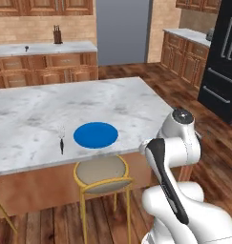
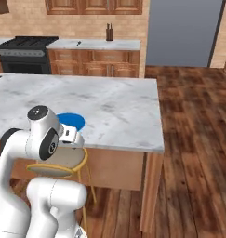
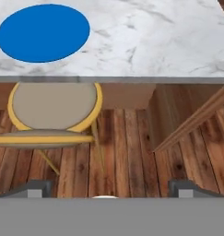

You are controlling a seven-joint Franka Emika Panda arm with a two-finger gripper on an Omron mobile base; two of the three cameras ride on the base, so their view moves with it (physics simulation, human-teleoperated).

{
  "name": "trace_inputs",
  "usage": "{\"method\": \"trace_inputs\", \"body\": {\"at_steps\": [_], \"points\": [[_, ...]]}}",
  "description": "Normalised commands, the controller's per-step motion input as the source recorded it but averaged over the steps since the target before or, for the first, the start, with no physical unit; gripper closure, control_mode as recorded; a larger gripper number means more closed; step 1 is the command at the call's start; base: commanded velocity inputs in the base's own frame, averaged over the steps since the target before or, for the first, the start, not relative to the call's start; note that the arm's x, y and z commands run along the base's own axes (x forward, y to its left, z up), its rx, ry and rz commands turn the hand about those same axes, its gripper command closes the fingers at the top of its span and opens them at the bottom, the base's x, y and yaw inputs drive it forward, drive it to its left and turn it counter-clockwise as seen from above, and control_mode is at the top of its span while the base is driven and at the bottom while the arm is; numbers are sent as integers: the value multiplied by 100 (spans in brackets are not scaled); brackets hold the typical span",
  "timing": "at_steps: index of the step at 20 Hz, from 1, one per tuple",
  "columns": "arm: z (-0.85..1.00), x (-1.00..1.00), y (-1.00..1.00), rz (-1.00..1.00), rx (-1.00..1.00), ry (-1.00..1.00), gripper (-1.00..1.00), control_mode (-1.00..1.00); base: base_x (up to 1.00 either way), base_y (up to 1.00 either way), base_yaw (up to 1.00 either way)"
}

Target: Take the fork and place it on the left side of the plate. Then take the spoon and place it on the right side of the plate. Make sure they're directly next to the plate.

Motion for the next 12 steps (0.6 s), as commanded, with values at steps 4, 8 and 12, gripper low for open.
{"method": "trace_inputs", "body": {"at_steps": [4, 8, 12], "points": [[0, 0, 0, 0, 0, 0, -100, 100, 8, -100, 1], [0, 0, 0, 0, 0, 0, -100, 100, 40, -100, 3], [0, 0, 0, 0, 0, 0, -100, 100, 60, -100, 7]]}}
